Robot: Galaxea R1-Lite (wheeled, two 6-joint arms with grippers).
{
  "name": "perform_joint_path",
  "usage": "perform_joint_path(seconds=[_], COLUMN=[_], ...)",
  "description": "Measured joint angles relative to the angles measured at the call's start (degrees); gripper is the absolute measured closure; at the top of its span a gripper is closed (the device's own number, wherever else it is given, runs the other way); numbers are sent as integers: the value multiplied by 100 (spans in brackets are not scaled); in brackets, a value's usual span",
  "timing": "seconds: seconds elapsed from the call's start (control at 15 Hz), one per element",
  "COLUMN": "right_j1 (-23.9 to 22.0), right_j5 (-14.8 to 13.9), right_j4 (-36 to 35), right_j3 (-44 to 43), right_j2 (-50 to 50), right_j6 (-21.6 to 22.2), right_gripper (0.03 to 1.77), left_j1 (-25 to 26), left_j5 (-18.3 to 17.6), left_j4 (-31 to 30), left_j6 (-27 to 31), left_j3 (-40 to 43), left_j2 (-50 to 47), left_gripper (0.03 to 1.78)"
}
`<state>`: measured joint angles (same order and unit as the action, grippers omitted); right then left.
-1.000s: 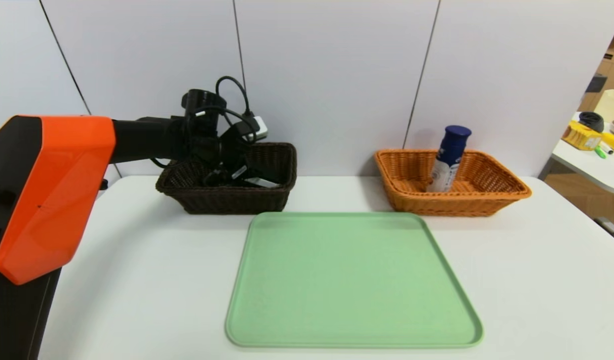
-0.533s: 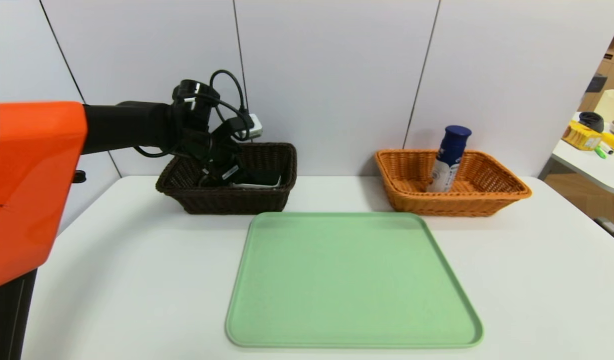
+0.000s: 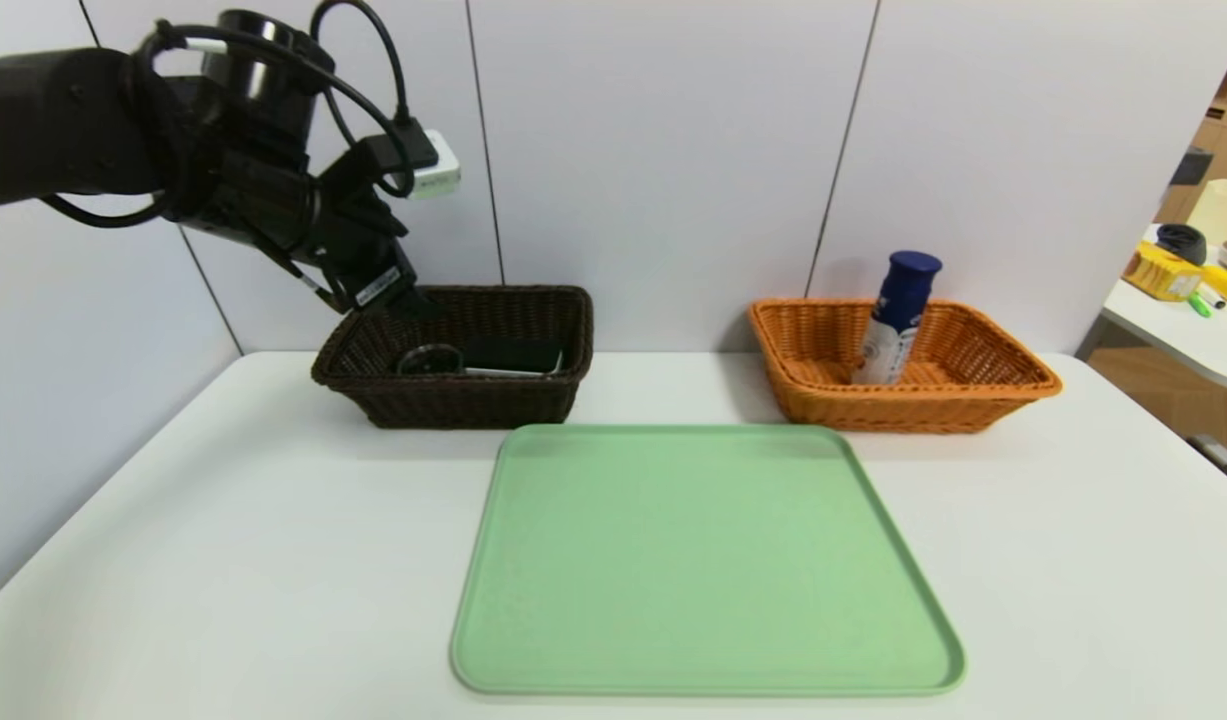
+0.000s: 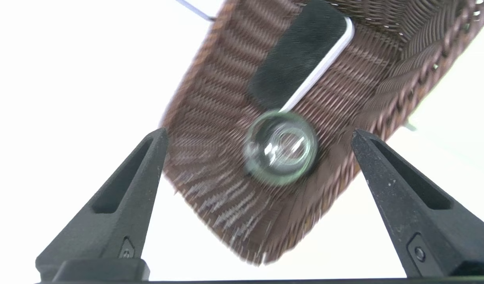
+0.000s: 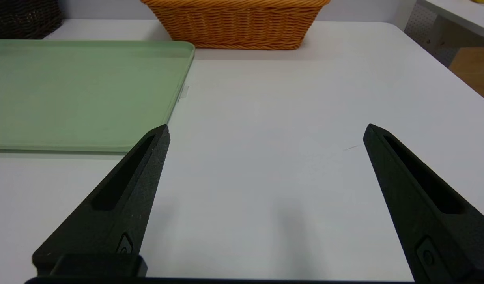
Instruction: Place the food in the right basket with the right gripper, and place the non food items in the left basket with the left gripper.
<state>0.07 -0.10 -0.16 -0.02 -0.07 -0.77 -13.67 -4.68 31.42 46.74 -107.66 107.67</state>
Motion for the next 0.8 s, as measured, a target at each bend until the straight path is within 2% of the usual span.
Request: perform_joint_path(seconds=[0.27, 0.53, 0.67, 0.8], right_j1=[0, 0, 0, 0], right_j5=[0, 0, 0, 0], right_j4=[2, 2, 0, 2], right_j3=[0, 0, 0, 0], right_j2=[0, 0, 0, 0], right_j6=[0, 2, 0, 2], right_gripper=[10, 10, 10, 10], left_j1=[111, 276, 295, 306], left_j5=[256, 325, 332, 334], left_j4=[-27, -138, -471, -1097], left_j6=[-674, -1629, -2077, -2447], left_j3=[1267, 2486, 3211, 4127], left_j2=[-1182, -2564, -3256, -3980], left_gripper=[14, 13, 12, 12])
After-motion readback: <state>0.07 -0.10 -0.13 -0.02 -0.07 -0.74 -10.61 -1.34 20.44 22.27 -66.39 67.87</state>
